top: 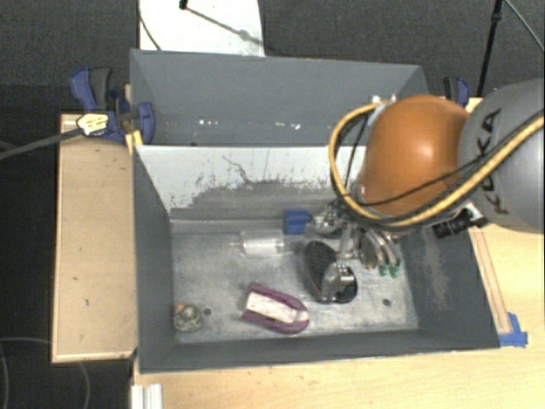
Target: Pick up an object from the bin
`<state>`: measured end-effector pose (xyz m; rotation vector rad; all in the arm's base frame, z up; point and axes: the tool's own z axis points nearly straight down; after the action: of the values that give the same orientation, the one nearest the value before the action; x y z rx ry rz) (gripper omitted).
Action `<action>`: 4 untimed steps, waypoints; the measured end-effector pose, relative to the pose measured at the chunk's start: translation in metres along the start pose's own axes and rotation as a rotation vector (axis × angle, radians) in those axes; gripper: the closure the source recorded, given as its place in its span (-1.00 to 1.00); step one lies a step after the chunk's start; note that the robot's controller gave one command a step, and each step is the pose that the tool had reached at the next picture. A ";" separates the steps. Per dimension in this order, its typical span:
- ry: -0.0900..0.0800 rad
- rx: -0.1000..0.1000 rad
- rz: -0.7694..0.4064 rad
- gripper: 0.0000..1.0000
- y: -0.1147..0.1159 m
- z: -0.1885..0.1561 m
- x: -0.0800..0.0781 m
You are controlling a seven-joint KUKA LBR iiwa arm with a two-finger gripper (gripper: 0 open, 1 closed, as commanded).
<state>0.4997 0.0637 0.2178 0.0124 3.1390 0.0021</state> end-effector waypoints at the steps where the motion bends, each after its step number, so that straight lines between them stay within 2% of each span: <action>1: 0.005 0.001 -0.299 -1.00 -0.058 0.142 0.011; 2: -0.018 -0.001 -0.585 -1.00 0.096 0.145 0.018; 3: -0.010 -0.001 -0.577 1.00 0.094 0.145 0.020; 4: -0.007 0.001 -0.577 1.00 0.074 0.030 0.008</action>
Offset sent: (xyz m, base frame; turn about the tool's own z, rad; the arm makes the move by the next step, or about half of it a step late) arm -0.0099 -0.0563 -0.1405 -0.3006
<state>0.4919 0.1378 0.1880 -0.8788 3.0060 -0.0004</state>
